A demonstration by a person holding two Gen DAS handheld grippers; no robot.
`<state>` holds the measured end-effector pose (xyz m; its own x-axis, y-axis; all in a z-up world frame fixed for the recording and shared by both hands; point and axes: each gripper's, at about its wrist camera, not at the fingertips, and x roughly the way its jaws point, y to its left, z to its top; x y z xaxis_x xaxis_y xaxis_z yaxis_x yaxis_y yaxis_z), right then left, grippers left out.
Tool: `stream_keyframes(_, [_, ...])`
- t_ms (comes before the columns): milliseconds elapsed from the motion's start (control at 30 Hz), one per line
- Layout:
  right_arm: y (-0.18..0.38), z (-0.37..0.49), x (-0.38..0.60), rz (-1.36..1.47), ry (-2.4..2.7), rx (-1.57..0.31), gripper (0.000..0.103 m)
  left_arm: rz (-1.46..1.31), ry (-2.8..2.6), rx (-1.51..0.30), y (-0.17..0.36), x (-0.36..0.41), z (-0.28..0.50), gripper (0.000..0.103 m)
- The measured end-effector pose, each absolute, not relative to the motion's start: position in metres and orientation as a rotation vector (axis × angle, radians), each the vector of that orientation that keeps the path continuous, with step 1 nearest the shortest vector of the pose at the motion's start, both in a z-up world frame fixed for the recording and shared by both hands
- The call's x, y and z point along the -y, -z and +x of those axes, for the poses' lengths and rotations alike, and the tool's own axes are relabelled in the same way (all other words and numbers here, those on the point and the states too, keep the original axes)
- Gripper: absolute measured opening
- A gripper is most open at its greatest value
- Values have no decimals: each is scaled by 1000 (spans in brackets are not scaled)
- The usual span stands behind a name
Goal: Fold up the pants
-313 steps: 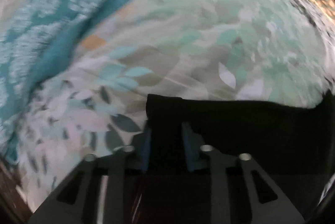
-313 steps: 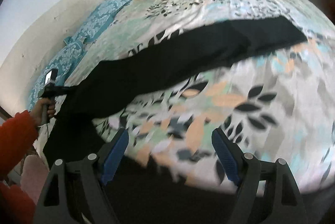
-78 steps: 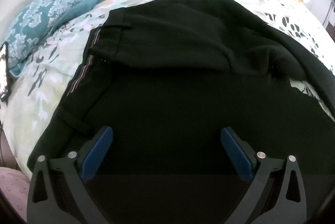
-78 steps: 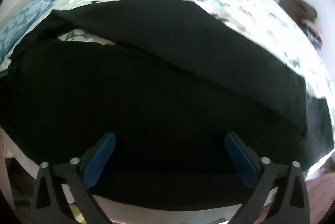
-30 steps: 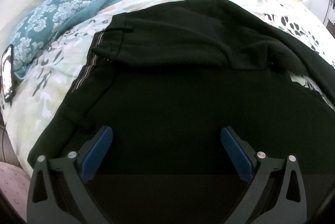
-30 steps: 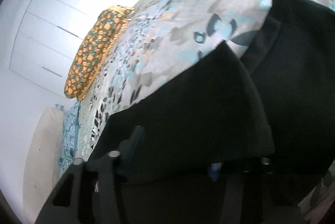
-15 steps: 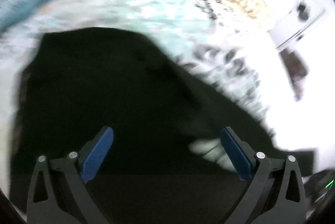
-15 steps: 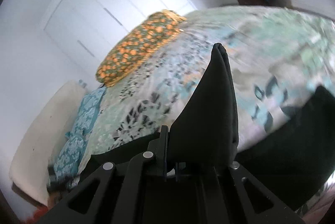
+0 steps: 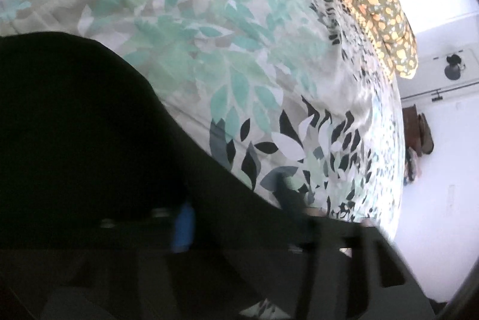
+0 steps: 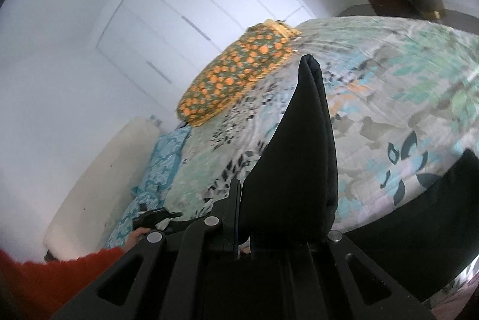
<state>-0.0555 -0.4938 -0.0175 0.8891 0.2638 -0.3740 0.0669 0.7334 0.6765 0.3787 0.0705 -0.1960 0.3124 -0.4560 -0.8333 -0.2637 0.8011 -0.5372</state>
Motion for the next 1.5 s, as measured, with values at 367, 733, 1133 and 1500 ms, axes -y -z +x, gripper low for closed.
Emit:
stream_keyframes(367, [44, -24, 535, 772, -28, -563, 5, -700, 265, -1018, 90, -104, 310, 6])
stream_keyframes(733, [138, -57, 539, 709, 238, -1024, 7, -596, 187, -1199, 167, -111, 114, 7])
stream_keyframes(1133, [127, -81, 547, 825, 177, -945, 53, -581, 199, -1184, 168, -110, 107, 7])
stream_keyframes(1500, [144, -69, 605, 1012, 227, -952, 39, -540, 200, -1166, 168, -112, 98, 7])
